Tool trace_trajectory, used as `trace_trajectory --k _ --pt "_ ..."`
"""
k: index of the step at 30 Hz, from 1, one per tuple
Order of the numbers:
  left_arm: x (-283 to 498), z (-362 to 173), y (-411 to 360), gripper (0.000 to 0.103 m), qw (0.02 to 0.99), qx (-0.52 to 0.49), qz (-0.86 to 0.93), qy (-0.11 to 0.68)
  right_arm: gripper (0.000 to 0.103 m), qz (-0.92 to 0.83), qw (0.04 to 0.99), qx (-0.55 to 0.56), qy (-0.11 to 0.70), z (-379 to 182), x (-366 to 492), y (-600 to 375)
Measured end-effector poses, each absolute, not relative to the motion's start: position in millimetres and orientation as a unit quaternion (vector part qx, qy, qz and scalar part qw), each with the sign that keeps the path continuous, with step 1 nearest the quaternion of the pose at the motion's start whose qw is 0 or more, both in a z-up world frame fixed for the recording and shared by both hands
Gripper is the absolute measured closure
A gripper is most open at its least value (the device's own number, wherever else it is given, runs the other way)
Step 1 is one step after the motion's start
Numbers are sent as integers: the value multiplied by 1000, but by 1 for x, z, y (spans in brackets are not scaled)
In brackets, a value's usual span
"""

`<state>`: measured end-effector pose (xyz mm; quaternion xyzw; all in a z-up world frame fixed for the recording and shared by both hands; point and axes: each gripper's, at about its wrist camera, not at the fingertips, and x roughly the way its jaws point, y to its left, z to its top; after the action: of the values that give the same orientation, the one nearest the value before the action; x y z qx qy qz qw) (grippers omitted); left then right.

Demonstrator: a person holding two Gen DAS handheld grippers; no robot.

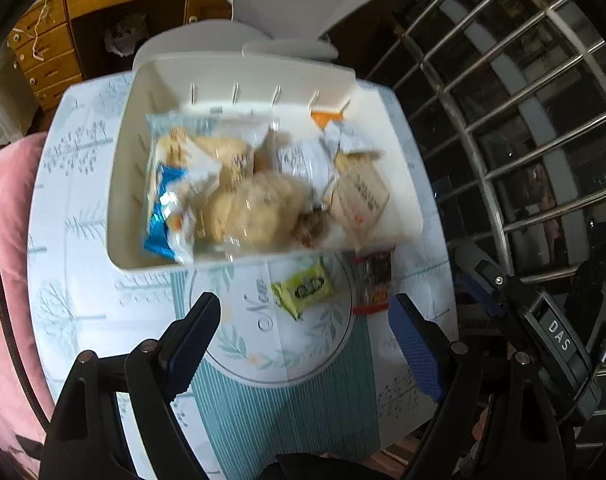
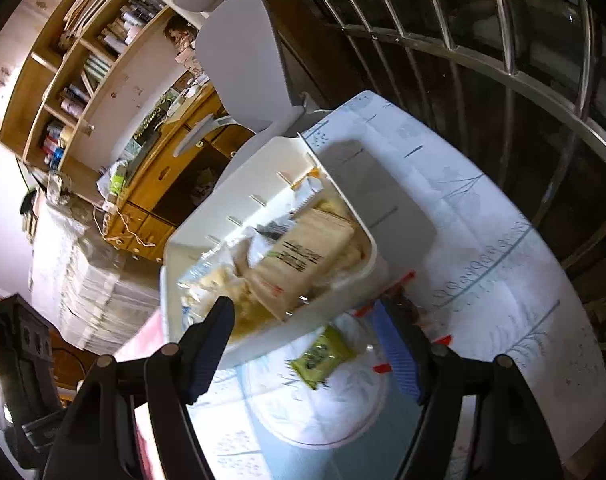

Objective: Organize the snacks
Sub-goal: 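Move the right tool to the red-edged dried-fruit pack while the left tool reaches the green pack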

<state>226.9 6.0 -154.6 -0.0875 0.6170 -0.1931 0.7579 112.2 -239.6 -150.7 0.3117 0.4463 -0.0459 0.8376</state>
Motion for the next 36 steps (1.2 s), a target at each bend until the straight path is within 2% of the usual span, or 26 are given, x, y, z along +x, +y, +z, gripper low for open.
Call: trace_trajectory --k 11,16,18,27,36 --pt "213 -208 -22 18 741 -108 -160 643 32 -34 846 245 472 -196 100 -251" --pt "212 -234 -32 18 737 -116 -137 652 43 -13 862 164 479 -214 100 -244" --pt "213 -242 -37 18 734 -121 -130 655 44 -2 871 130 474 -221 99 -240" --pt "222 -279 -60 18 725 -109 -92 674 44 23 887 55 457 -247 105 -241" --pt "234 -303 -81 18 718 -70 -52 691 44 50 890 41 452 -261 116 -243"
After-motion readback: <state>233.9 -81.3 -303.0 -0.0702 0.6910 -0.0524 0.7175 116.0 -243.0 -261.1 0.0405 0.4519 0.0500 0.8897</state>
